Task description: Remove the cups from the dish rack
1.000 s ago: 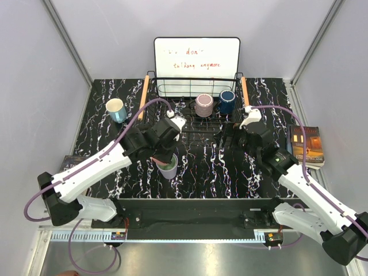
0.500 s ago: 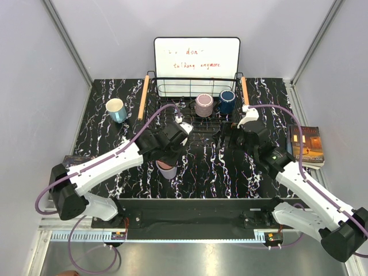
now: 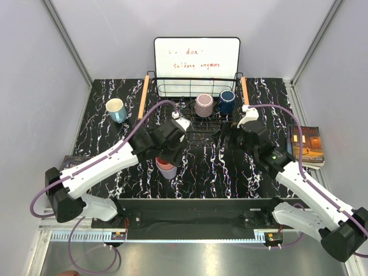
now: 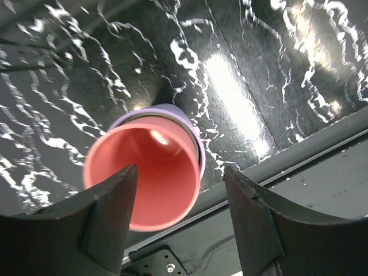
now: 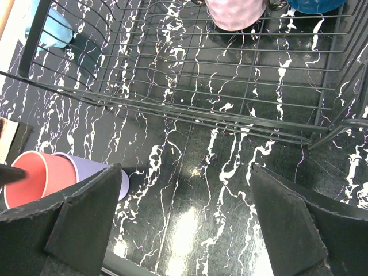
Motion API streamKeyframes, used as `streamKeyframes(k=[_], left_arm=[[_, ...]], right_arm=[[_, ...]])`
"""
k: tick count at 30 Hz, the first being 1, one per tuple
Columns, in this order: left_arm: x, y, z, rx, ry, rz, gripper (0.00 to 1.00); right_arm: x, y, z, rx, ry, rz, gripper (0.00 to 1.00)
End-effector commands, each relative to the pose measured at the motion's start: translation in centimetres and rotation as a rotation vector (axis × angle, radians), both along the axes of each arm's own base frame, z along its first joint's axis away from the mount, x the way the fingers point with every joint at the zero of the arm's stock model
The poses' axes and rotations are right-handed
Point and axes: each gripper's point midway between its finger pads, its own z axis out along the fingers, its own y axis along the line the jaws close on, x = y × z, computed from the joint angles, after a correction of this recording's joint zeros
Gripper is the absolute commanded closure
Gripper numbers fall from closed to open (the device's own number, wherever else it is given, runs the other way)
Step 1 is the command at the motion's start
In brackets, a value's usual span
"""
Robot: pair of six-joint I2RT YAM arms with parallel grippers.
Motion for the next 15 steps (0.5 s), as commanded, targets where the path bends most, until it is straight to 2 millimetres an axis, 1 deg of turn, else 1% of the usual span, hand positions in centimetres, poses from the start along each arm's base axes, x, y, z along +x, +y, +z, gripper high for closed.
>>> streamKeyframes(k=[1,2,3,4,5,6,7,8,9,10,11,12,13,14,15], left_arm=[[1.9,0.7,9.3,-0.118,-0.229,0.023,0.32],[2.1,1.1,10.8,-0.135,-0.264,0.033,0.32],[2.3,1.9,13.0,-0.167,-0.324,0.061,0.30],[2.5,2.3,15.2,-0.211,-0.374,0.080,0.30],[2.9,2.4,16.9,-0.264,-0.428,0.099,0.29],[2.6,3.6,19.1,-0.330,-0.496,0.130,0.28],[2.6,3.8,18.7,-0.351,-0.513,0.143,0.27],[2.8,3.6,20.4,-0.445,-0.567,0.166,0.26],[2.1,4.5,21.6,-0.521,-0.605,0.181,0.23],[2.1,4.4,20.0,-0.528,-0.595,0.188,0.21],[2.1,4.4,20.6,-0.578,-0.617,0.201,0.18],[2.0,4.7,20.2,-0.588,-0.617,0.217,0.16],[2.0,4.5,19.1,-0.577,-0.596,0.223,0.07],[2.0,4.4,18.3,-0.561,-0.577,0.217,0.05],[2.0,4.0,17.4,-0.547,-0.554,0.209,0.03]], right_arm=[[1.2,0.0,3.2,-0.006,-0.102,-0.006,0.00],[1.6,0.1,3.0,-0.027,-0.096,-0.010,0.00],[2.2,0.2,3.8,-0.038,-0.110,-0.018,0.00],[2.9,-0.2,3.9,-0.071,-0.120,-0.040,0.00],[3.7,0.1,2.7,-0.111,-0.085,-0.047,0.00],[4.6,0.3,3.7,-0.116,-0.100,-0.060,0.00],[5.4,0.2,3.8,-0.144,-0.105,-0.085,0.00],[6.5,0.6,2.5,-0.185,-0.073,-0.094,0.00],[7.6,1.0,4.0,-0.184,-0.095,-0.107,0.00],[8.6,0.8,4.0,-0.224,-0.099,-0.131,0.00],[9.8,1.2,2.1,-0.283,-0.053,-0.139,0.00],[11.1,1.6,4.0,-0.284,-0.081,-0.158,0.00],[12.0,1.3,3.8,-0.332,-0.074,-0.177,0.00],[13.3,2.1,1.8,-0.385,-0.035,-0.172,0.00],[14.7,2.7,3.8,-0.372,-0.065,-0.189,0.00]])
